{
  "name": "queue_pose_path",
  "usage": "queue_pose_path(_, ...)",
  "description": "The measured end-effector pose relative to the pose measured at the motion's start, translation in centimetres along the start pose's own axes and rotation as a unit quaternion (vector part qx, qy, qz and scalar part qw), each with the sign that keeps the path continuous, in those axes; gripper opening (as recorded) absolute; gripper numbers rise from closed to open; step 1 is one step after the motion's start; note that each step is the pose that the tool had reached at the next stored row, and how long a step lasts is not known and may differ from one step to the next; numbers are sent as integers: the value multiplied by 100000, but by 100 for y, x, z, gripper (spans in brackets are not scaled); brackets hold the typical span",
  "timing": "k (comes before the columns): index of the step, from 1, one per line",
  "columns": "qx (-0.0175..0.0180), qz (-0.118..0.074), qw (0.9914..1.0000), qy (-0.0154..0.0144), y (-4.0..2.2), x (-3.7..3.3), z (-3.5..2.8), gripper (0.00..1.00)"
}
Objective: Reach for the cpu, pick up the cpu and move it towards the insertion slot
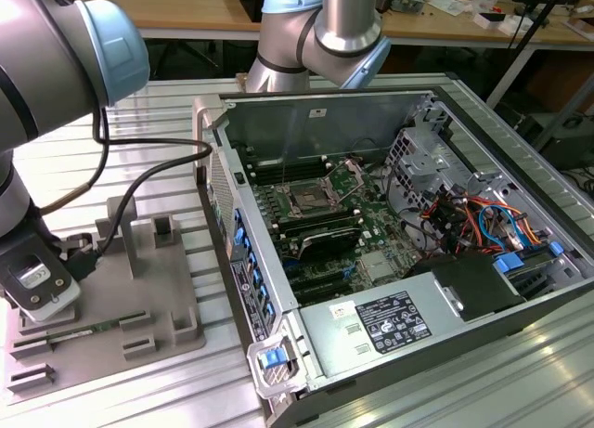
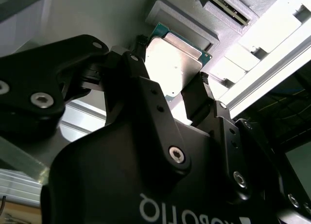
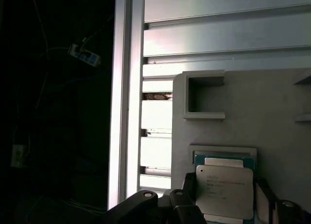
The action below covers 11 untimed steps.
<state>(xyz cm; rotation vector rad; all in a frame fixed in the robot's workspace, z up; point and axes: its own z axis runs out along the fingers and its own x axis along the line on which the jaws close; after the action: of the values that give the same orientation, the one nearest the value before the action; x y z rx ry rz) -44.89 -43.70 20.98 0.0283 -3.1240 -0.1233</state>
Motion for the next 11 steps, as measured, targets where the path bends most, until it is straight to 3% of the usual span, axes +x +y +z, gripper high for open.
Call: queue_pose_path(11,4,0,100000,4,4,1,-48,55)
